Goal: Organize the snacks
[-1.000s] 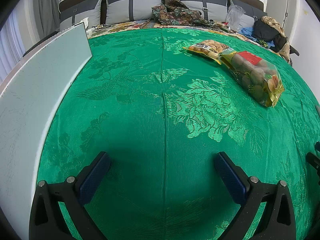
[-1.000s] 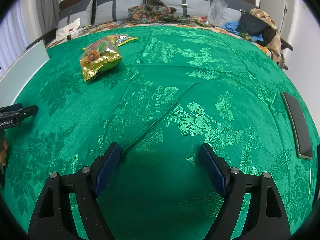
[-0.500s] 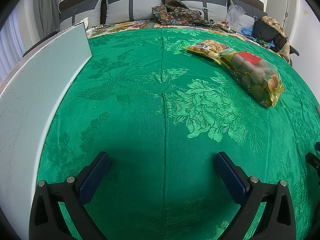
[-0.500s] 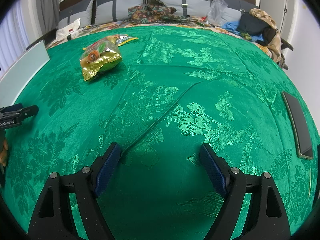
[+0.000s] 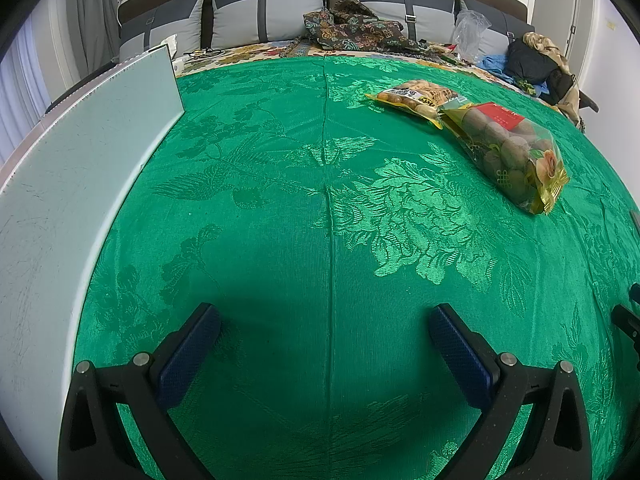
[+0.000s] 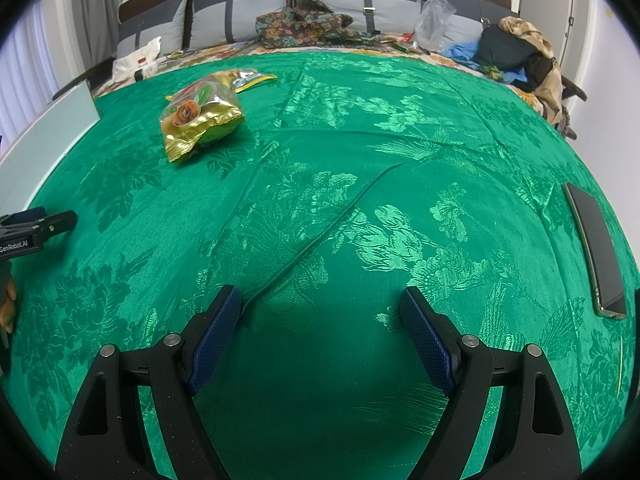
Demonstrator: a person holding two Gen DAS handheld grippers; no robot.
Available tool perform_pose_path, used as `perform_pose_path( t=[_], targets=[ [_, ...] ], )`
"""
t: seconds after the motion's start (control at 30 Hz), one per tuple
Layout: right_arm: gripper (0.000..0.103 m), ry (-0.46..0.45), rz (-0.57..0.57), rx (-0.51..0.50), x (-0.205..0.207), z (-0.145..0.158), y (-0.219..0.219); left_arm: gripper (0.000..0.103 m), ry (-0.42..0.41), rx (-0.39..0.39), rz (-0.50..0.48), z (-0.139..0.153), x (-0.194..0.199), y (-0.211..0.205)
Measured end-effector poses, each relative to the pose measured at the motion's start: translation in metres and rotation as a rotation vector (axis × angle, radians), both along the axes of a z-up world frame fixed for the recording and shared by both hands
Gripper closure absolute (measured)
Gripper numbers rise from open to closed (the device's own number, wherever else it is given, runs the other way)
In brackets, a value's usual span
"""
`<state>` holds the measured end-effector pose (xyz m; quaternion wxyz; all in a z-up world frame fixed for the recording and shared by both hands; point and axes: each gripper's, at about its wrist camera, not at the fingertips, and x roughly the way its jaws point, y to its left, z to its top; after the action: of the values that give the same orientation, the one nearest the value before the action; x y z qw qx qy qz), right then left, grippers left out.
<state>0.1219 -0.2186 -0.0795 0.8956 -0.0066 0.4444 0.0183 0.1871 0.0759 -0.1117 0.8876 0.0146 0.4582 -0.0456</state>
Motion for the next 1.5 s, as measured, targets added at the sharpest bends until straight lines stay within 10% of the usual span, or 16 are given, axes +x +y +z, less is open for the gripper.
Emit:
perform_pose_path(
  t=[0.27,0.53,0.83,1.0,1.2,1.5],
  targets=[
    [0.02,0.015,0.022,-0.025,-0.002,0.002,0.006,0.0,0.0,0.0,0.0,0.0,0.0,0.0],
    [0.02,-0.102,0.224,0.043,0.058,0.072,0.059,0.0,0.001,0.0,0.001,0.0,0.0,0.0],
    [0.022,0.156,0.31,-0.229,0.165,0.014,0.135,0.0,0.001,-0.001,0.001,0.0,0.0,0.0],
    [0.039,0.089,0.229,-0.064,0.138,0.033,0.091,0.0,0.001,-0.001,0.001,0.0,0.0,0.0],
    [0.038,0.033,0.115,-0.024,0.063,0.057,0.01,0.0,0.001,0.0,0.001,0.0,0.0,0.0],
    [0.023,-0.025,0.037,-0.092,0.011,0.013,-0.029,0.0,0.001,0.0,0.001,0.001,0.0,-0.001]
  ],
)
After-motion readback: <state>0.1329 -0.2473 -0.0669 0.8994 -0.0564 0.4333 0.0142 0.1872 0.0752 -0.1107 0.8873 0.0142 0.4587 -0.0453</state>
